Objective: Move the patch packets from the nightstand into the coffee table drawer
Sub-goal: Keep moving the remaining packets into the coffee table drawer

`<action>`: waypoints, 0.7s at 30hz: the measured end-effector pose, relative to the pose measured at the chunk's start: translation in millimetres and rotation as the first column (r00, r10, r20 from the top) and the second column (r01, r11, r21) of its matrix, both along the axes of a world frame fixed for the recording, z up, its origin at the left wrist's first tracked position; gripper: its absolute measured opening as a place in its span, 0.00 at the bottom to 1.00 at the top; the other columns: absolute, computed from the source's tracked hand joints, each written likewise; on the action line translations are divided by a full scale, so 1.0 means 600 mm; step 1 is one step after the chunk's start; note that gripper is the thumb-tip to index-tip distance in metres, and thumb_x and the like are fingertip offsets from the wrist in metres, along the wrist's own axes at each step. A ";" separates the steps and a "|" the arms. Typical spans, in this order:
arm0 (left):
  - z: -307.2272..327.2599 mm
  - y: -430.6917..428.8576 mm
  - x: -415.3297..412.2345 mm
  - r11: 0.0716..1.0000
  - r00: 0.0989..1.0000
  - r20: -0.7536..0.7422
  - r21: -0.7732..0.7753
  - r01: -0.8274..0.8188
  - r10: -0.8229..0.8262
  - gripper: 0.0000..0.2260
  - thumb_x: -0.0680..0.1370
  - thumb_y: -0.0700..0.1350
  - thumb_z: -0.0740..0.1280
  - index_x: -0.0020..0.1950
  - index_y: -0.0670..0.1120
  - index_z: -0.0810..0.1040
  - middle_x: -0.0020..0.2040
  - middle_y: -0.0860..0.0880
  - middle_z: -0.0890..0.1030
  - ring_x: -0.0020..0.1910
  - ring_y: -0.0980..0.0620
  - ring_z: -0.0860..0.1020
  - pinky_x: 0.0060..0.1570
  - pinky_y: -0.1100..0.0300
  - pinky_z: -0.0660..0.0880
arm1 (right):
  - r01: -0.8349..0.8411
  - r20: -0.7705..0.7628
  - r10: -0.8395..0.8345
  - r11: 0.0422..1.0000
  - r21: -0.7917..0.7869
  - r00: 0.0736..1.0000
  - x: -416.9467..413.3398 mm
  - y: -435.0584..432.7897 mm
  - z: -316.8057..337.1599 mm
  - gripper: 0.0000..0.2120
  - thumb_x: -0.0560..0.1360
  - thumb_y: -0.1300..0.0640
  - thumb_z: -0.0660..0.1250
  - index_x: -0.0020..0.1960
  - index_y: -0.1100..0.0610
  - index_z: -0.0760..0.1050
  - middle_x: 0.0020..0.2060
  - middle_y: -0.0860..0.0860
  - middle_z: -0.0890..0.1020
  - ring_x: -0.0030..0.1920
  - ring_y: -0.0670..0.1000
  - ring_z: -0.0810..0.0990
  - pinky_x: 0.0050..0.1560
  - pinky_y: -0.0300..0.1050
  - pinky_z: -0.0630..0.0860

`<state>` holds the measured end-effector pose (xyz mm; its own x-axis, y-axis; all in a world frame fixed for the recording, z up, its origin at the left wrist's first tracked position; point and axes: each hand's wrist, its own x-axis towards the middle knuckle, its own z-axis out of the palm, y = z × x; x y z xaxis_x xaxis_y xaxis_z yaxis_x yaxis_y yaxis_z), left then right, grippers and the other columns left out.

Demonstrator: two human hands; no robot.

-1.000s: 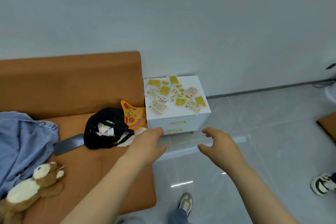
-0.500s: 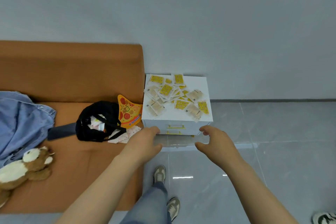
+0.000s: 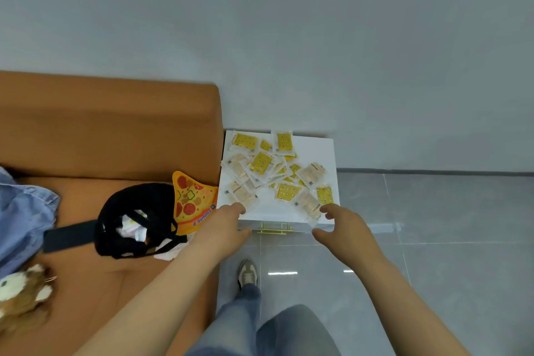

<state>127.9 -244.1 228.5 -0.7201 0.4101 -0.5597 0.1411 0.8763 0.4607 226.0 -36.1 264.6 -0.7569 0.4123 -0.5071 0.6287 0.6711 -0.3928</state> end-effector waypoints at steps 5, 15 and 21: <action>-0.030 0.010 -0.057 0.999 0.997 0.056 -0.019 -0.044 0.045 0.22 0.78 0.49 0.64 0.70 0.46 0.66 0.65 0.45 0.73 0.59 0.47 0.75 0.55 0.55 0.74 | 0.014 0.064 -0.013 1.000 -0.009 0.998 -0.050 0.024 -0.033 0.26 0.73 0.53 0.69 0.70 0.53 0.68 0.64 0.50 0.75 0.62 0.51 0.75 0.55 0.41 0.70; -0.135 0.036 -0.125 0.985 0.989 0.124 -0.161 -0.058 0.079 0.24 0.77 0.53 0.65 0.70 0.44 0.66 0.66 0.44 0.71 0.63 0.45 0.72 0.57 0.54 0.72 | -0.009 0.182 0.009 1.000 -0.005 0.983 -0.132 0.082 -0.148 0.28 0.73 0.52 0.69 0.71 0.56 0.66 0.66 0.54 0.73 0.63 0.55 0.74 0.56 0.44 0.71; -0.219 0.060 -0.146 0.964 0.982 0.167 -0.260 -0.049 0.094 0.26 0.76 0.55 0.66 0.68 0.43 0.66 0.65 0.42 0.70 0.61 0.44 0.73 0.56 0.53 0.74 | 0.018 0.241 -0.012 1.000 -0.019 0.970 -0.167 0.137 -0.242 0.30 0.72 0.51 0.71 0.69 0.58 0.67 0.64 0.58 0.72 0.62 0.58 0.74 0.56 0.47 0.71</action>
<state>40.5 -207.8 97.3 -0.6232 0.1895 -0.7588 0.0104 0.9721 0.2342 125.7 45.8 119.5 -0.6051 0.4098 -0.6826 0.7165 0.6540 -0.2426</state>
